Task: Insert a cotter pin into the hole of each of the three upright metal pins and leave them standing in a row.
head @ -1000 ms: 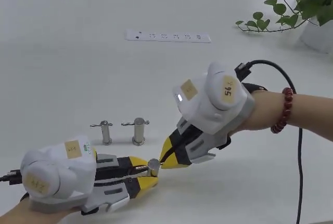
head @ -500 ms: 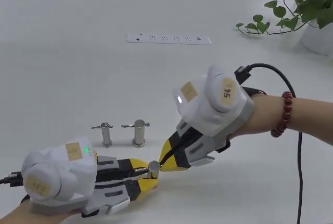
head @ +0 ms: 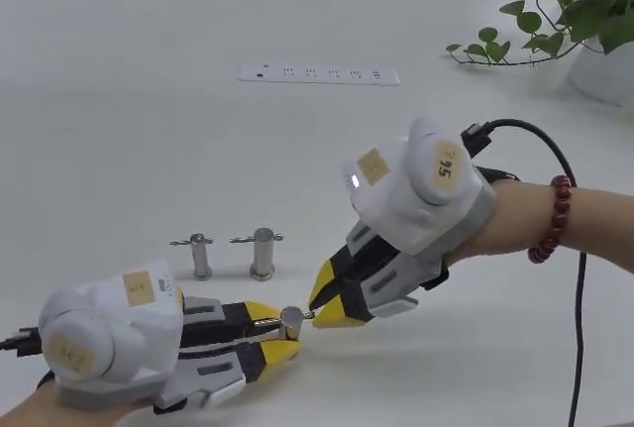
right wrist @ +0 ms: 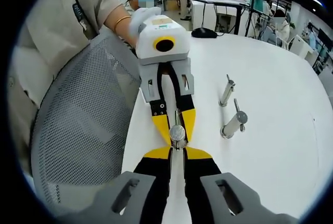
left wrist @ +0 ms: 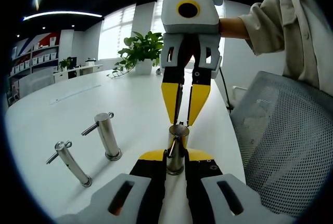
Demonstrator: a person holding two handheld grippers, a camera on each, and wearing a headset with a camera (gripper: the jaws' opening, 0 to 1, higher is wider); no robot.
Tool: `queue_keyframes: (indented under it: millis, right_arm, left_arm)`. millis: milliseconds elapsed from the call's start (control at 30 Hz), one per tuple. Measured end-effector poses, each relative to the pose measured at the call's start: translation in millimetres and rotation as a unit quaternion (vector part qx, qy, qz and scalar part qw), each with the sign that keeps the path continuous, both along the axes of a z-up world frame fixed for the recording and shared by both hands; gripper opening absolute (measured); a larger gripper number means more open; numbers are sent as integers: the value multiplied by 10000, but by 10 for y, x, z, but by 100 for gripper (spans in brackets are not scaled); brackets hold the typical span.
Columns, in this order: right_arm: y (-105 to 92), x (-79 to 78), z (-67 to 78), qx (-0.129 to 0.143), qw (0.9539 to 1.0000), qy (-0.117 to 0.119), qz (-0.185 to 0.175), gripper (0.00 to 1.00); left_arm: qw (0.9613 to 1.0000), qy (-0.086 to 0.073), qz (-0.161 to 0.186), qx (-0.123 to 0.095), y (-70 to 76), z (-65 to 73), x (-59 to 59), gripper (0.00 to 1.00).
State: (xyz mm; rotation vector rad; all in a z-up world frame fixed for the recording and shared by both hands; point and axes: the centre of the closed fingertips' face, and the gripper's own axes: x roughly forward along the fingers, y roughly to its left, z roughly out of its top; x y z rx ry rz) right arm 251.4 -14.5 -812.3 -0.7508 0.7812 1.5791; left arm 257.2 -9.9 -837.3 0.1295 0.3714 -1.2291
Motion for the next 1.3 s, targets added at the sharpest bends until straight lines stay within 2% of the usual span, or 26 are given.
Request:
queue_keyframes:
  millis: [167,833,1000,1133,1300]
  right_arm:
    - [31,0,15,86,10000,22,7,5]
    - [68,16,17,127,9999,8,-3,5]
    - [70,8,1,95,10000,17,-18,7]
    - [49,22,-17,37,10000,-19,-57,12]
    - [43,19,-12,69,9999,-12,-131,15]
  left_arm:
    - [10000,-1,-1,0,-1,3,-2,11]
    - [10000,-29,-9,-12,8,-4,7,11]
    - [10000,-27,22,-16,11,-7,9,12]
    - [10000,3,50,10,24,-18,10,13]
    - [9998,102,131,-108,66,16,27,21]
